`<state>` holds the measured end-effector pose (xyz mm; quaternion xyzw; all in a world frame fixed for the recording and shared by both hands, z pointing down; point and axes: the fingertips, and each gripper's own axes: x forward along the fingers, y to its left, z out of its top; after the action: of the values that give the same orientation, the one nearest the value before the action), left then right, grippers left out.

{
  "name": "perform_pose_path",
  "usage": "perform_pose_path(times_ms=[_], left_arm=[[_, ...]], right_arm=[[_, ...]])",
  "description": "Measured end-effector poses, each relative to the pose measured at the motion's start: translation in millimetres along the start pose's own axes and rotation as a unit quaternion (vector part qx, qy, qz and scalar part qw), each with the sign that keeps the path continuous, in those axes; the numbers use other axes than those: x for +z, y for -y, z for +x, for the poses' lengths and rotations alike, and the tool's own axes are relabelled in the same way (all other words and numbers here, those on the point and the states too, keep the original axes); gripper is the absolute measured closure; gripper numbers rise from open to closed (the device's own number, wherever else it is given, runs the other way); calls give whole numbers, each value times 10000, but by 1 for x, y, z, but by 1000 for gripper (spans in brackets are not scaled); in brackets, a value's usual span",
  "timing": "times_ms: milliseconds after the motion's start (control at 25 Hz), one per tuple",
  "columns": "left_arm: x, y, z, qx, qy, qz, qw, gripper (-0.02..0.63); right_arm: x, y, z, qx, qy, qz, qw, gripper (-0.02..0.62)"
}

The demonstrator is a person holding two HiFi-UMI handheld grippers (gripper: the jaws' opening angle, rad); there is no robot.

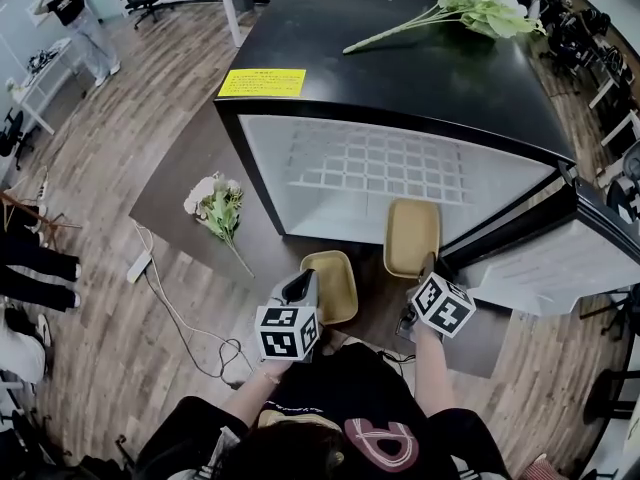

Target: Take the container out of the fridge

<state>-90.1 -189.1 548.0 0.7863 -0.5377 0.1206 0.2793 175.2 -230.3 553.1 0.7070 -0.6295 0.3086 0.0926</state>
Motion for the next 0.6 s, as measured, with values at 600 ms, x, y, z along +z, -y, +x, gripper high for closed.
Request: perform_pose_path(times_ms=[600], left_arm=[[-19,12,-15,110,3,-26,9999,592]], right_arm=[[-33,18,-24,32,-201,24,9998,565]])
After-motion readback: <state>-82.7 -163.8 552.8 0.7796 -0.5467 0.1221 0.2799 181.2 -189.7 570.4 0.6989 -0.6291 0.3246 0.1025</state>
